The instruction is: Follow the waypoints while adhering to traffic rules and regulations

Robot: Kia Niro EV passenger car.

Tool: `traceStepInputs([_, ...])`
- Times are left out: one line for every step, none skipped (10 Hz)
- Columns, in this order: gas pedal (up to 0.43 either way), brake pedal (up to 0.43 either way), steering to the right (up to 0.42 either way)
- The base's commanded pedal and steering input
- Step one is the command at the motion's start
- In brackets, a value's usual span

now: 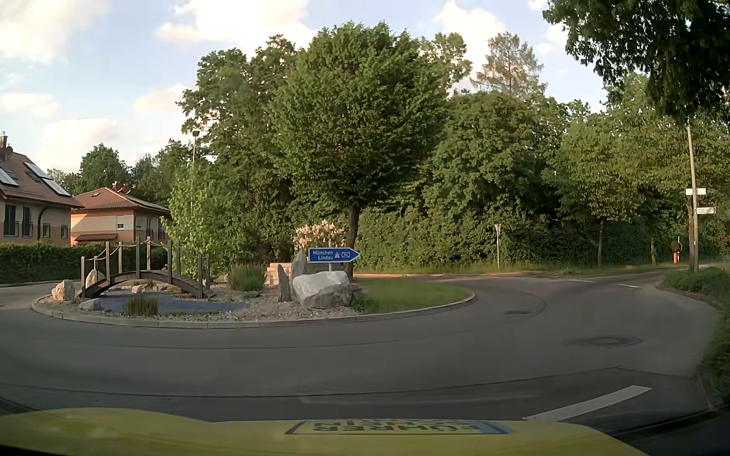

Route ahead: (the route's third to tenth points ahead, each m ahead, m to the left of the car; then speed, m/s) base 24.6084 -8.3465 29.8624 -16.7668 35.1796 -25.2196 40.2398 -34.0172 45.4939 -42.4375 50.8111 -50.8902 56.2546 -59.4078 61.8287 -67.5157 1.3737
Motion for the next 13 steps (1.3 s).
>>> traceStepInputs([0.24,0.0,0.038])
traceStepInputs([0.24,0.0,0.043])
traceStepInputs([0.24,0.0,0.054])
traceStepInputs([0.24,0.0,0.069])
traceStepInputs([0.24,0.0,0.084])
traceStepInputs([0.24,0.0,0.106])
traceStepInputs([0.24,0.0,0.125])
traceStepInputs([0.24,0.0,0.136])
traceStepInputs([0.24,0.0,0.143])
traceStepInputs([0.24,0.0,0.147])
traceStepInputs([0.24,0.0,0.153])
traceStepInputs([0.24,0.0,0.161])
traceStepInputs([0.24,0.0,0.181])
